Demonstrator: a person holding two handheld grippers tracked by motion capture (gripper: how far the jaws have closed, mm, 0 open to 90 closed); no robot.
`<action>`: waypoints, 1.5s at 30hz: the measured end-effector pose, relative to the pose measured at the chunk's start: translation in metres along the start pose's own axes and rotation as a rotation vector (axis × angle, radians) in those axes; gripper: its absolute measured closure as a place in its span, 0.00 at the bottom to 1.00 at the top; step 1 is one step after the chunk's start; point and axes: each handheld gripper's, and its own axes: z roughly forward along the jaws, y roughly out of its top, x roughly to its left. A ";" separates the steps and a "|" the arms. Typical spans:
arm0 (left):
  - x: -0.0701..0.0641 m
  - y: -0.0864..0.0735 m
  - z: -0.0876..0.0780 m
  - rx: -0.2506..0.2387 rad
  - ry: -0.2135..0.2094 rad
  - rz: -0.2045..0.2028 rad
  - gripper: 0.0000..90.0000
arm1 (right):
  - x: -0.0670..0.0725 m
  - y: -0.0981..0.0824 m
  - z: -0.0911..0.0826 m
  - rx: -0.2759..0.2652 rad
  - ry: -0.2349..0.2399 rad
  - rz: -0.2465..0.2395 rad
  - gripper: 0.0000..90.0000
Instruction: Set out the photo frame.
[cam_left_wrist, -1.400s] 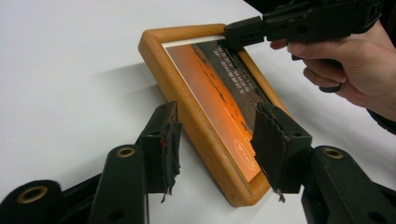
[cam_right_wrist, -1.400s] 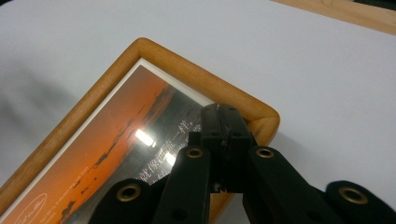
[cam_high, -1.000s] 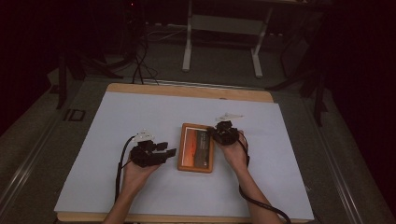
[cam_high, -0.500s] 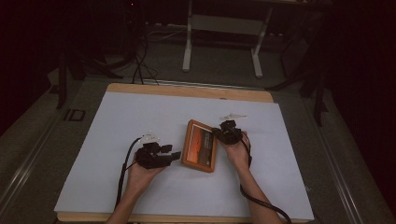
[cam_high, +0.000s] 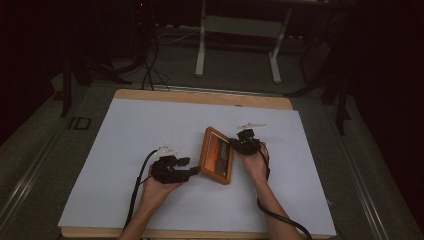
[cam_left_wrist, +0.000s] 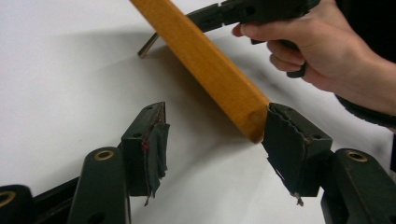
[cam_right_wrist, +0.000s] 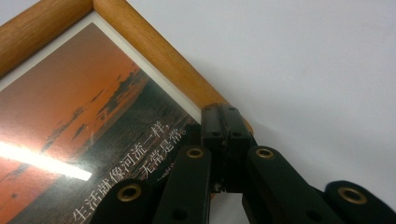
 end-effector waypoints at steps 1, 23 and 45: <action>-0.001 0.000 0.000 -0.003 -0.006 -0.002 0.44 | 0.000 0.000 0.000 0.000 0.001 0.002 1.00; -0.033 0.000 0.052 0.018 0.030 -0.011 0.34 | -0.002 0.000 0.000 -0.001 0.011 0.002 1.00; -0.032 0.001 0.063 0.031 0.037 -0.081 0.50 | -0.004 0.001 0.001 0.002 0.024 0.008 1.00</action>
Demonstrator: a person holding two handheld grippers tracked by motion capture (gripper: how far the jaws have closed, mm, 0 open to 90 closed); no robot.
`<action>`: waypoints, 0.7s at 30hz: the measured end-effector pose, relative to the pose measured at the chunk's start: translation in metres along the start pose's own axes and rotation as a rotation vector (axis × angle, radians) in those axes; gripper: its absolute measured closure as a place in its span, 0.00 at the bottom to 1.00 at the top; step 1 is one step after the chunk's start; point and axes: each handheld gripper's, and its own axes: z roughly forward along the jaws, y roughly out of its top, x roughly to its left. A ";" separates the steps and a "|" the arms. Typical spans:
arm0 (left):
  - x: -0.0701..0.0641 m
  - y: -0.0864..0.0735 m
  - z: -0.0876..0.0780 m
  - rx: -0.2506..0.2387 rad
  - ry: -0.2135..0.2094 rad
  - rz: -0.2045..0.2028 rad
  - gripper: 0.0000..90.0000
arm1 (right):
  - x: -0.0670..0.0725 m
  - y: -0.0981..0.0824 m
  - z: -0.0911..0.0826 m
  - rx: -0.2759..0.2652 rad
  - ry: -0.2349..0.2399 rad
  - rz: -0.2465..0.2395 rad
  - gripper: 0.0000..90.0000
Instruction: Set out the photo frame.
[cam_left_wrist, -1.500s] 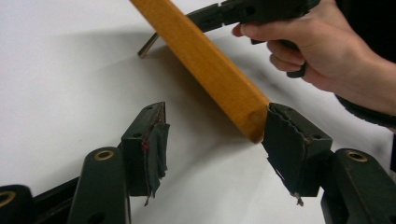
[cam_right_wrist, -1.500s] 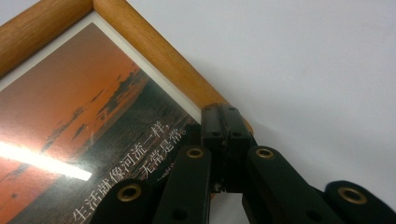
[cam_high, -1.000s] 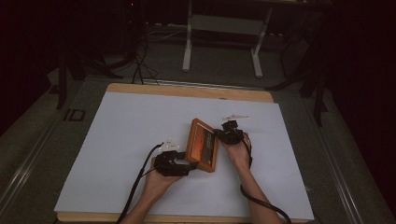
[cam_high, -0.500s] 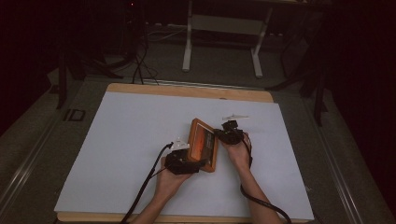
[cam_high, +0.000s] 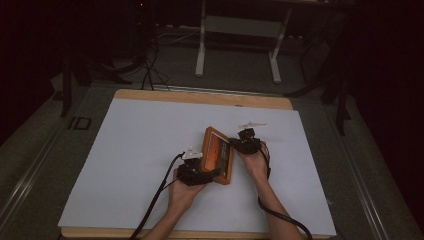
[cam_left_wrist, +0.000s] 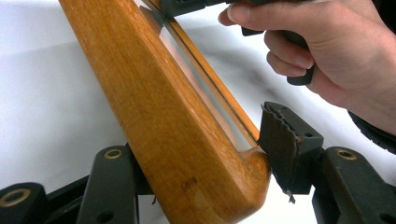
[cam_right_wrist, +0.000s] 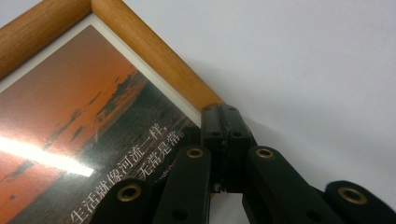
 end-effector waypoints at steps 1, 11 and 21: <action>0.000 0.000 0.000 0.001 -0.001 -0.002 0.51 | 0.000 0.000 0.000 0.000 0.001 0.000 1.00; 0.000 0.005 0.001 0.013 -0.007 0.004 0.55 | -0.008 -0.002 -0.005 0.001 0.002 0.003 1.00; -0.003 0.009 0.002 0.026 -0.011 0.014 0.58 | -0.014 -0.005 -0.013 0.001 0.000 0.000 1.00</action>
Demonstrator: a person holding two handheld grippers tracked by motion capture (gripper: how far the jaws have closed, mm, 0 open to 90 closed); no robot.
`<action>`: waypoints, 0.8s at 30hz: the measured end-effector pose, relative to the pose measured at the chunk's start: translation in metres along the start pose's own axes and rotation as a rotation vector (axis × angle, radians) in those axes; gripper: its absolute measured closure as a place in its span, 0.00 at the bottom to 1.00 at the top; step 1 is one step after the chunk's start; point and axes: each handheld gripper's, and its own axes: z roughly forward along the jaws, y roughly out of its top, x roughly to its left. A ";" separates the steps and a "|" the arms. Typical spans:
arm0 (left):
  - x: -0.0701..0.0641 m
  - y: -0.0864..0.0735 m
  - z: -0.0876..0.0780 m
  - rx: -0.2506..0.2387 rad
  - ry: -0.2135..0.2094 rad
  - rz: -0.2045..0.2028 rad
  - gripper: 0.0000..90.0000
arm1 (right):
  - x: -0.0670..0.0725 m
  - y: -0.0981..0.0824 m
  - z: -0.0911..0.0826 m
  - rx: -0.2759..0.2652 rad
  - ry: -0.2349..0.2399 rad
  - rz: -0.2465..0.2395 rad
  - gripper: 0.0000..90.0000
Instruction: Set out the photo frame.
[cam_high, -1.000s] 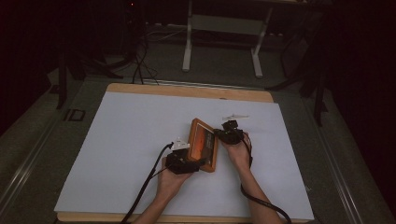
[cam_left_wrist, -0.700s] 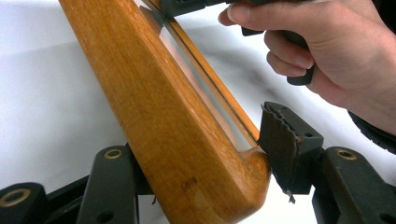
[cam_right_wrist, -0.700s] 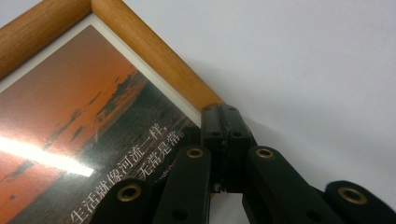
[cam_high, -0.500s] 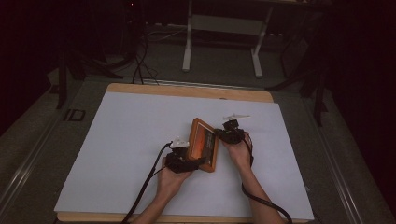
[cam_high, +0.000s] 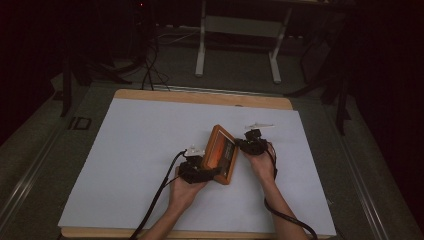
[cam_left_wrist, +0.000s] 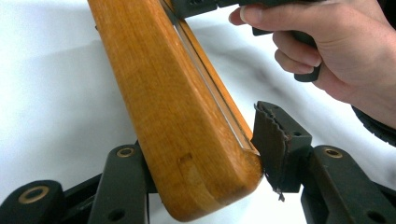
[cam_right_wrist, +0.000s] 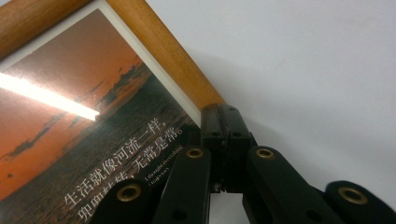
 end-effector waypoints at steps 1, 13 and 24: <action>0.000 0.000 0.000 0.001 -0.001 0.001 0.59 | -0.001 -0.001 -0.003 0.003 -0.002 -0.007 1.00; -0.005 0.006 0.002 0.013 -0.006 0.013 0.63 | -0.010 0.002 -0.033 -0.040 -0.012 -0.037 0.99; -0.015 0.013 0.006 0.021 -0.020 0.053 0.71 | -0.015 -0.001 -0.054 -0.069 -0.017 -0.059 0.98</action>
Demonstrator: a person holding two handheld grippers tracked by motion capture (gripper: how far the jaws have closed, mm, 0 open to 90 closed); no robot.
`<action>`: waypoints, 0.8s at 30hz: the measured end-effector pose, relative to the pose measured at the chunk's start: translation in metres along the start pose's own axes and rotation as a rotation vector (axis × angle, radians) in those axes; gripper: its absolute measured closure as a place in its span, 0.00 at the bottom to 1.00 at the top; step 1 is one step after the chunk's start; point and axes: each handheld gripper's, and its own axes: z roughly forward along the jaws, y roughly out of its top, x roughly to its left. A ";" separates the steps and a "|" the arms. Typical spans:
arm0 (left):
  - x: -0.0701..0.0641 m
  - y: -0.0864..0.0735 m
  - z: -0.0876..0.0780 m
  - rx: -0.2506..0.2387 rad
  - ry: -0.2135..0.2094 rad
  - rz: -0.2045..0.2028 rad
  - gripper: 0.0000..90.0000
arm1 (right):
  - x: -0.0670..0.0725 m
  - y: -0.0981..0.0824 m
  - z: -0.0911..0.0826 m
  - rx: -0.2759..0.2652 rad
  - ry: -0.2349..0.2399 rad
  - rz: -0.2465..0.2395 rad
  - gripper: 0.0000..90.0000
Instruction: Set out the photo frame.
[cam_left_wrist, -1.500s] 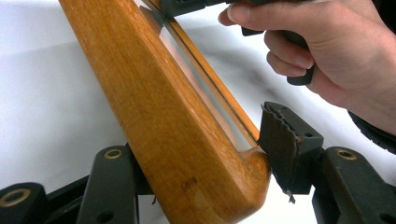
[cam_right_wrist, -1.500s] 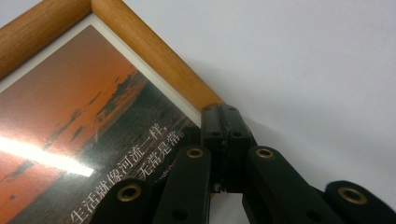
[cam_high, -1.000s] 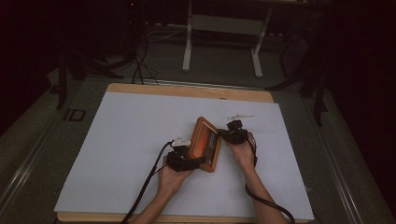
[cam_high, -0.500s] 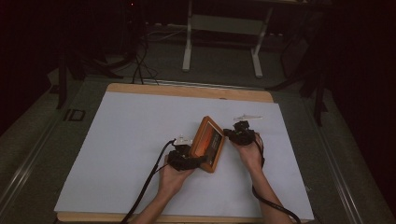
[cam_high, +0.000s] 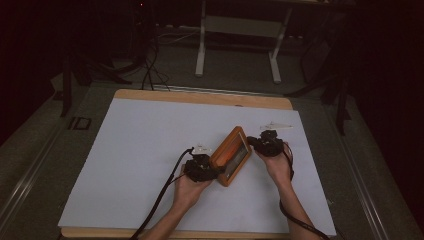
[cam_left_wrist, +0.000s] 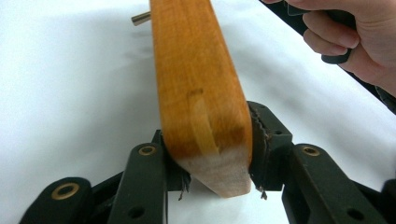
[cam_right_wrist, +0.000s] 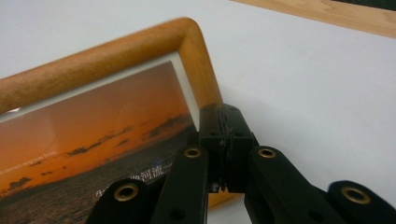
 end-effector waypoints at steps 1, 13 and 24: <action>-0.001 0.000 0.000 -0.001 0.000 0.000 0.72 | -0.001 -0.001 -0.002 -0.001 0.001 0.000 0.98; -0.005 0.004 0.002 0.009 -0.011 0.021 0.74 | -0.010 -0.008 -0.022 -0.018 -0.007 -0.004 0.98; -0.008 0.006 0.002 0.019 -0.023 0.045 0.76 | -0.014 -0.012 -0.034 -0.026 -0.001 -0.017 0.98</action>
